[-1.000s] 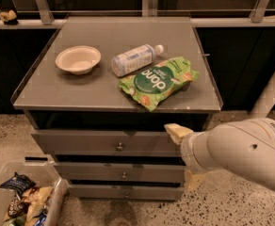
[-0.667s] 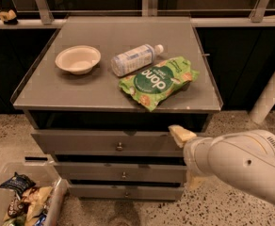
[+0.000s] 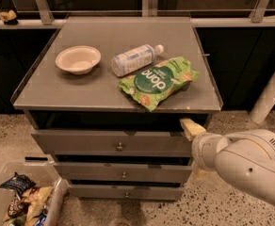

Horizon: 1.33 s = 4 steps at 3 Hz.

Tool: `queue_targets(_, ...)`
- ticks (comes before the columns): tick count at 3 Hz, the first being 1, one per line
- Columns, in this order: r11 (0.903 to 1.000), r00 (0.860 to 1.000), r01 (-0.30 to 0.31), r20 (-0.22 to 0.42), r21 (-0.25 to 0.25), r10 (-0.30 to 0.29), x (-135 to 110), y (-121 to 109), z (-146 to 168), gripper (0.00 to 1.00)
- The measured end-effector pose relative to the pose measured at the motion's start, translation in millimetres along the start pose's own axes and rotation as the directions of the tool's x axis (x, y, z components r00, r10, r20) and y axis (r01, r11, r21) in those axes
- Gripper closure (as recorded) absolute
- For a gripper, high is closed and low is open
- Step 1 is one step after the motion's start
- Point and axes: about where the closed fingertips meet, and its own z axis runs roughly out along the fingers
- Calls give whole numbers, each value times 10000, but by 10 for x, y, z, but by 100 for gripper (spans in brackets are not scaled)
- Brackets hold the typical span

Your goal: Open top drawer

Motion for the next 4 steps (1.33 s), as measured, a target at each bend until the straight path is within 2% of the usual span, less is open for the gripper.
queue_targets(1, 9999, 9997, 67, 250, -96, -65, -44, 2, 97, 0)
queue_targets(2, 9980, 9948, -188, 986, -598, 246, -143, 38, 348, 0)
queue_targets(3, 9919, 9851, -900, 1384, -891, 1018, -31, 52, 507, 0)
queue_targets(4, 9922, 9852, -900, 1383, -866, 1014, -31, 45, 506, 0)
